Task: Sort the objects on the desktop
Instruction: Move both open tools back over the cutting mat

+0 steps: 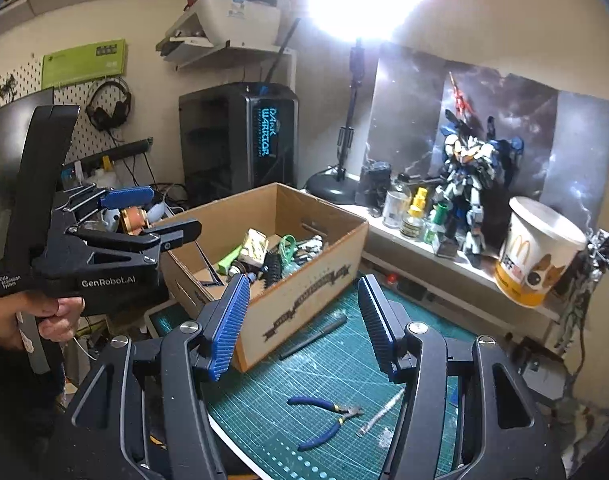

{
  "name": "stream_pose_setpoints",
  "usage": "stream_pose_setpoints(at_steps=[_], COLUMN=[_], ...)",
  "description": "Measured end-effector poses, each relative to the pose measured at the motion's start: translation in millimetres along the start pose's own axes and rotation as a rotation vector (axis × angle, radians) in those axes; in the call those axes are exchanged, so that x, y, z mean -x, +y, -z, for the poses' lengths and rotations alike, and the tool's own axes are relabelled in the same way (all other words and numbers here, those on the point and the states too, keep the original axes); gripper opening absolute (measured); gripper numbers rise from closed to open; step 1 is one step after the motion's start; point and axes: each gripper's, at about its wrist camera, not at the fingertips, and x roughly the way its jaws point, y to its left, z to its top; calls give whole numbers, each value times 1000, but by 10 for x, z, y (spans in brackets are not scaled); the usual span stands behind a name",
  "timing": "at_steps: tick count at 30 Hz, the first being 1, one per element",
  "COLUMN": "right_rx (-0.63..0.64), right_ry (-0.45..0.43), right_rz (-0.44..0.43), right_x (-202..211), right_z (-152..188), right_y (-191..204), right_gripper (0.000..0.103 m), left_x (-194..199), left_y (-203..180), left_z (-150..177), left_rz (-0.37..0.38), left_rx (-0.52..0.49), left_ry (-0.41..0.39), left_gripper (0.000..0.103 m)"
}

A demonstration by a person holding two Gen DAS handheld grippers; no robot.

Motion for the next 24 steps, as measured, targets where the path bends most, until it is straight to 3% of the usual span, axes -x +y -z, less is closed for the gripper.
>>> stream_pose_setpoints(at_steps=[24], right_rx=[-65], right_ry=[2], right_rz=[71], right_x=[265], right_z=[365], right_y=[-56], right_gripper=[57], left_x=[-17], left_y=[-78], left_z=[276], left_rz=[1], left_rx=[10], left_ry=[-8], left_gripper=[90])
